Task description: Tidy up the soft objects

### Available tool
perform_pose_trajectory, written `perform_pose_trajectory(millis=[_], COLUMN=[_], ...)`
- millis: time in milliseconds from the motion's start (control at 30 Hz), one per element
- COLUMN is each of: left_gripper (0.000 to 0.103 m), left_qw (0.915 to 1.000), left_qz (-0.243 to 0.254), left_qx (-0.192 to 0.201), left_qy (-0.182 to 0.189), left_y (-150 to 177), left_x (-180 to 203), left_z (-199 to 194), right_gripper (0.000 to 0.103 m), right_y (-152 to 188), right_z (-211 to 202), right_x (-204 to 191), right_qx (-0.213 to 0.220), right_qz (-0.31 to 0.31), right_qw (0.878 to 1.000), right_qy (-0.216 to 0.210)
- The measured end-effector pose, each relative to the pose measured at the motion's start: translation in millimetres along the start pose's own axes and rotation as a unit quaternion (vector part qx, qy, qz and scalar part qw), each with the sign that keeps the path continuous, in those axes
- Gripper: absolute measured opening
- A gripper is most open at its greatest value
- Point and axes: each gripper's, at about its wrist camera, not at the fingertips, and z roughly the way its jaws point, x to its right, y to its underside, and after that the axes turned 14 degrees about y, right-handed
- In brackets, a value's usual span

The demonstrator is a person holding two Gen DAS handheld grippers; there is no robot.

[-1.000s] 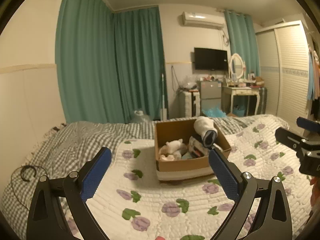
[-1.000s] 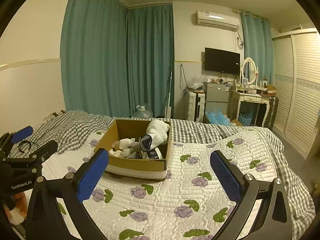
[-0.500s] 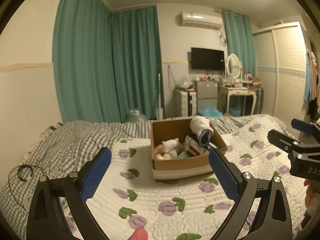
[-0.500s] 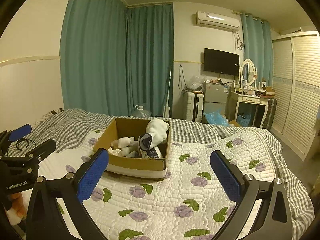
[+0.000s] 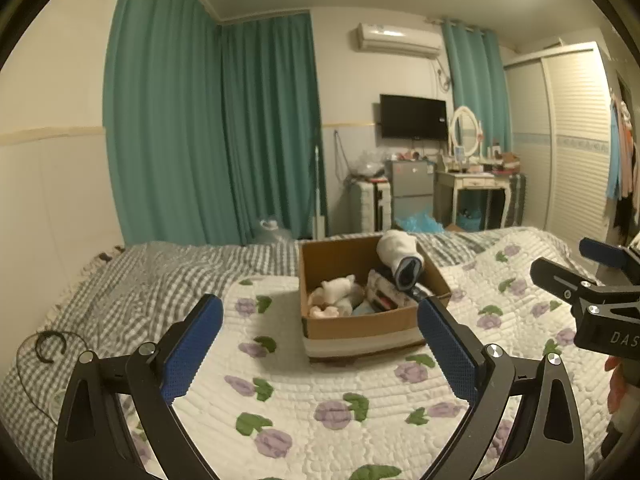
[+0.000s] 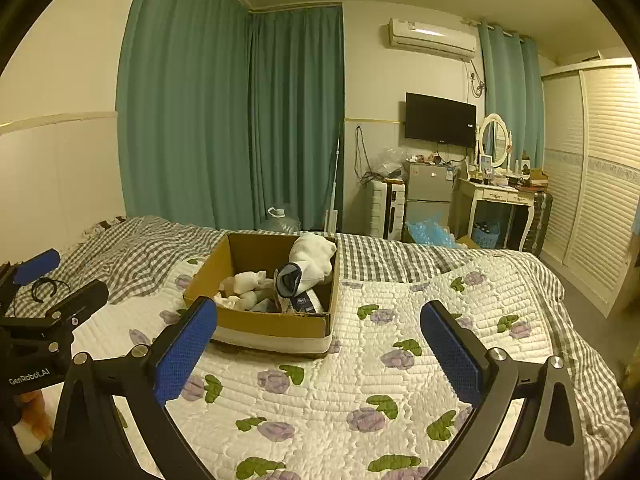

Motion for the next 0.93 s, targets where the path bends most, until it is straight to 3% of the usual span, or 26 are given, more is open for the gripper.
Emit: perform_pose_trajectory(millis=[933], left_gripper=[0.1], left_qw=[1.0], left_qz=[0.0], left_qx=[0.0], left_qy=[0.004], left_y=[1.4], left_x=[-1.2], left_z=[-0.7], right_gripper=[0.102], right_y=[3.7], right_z=[3.3], right_x=[-2.9], right_qx=[-0.007], right_qz=[0.002], right_qw=[1.0], right_qy=[-0.005])
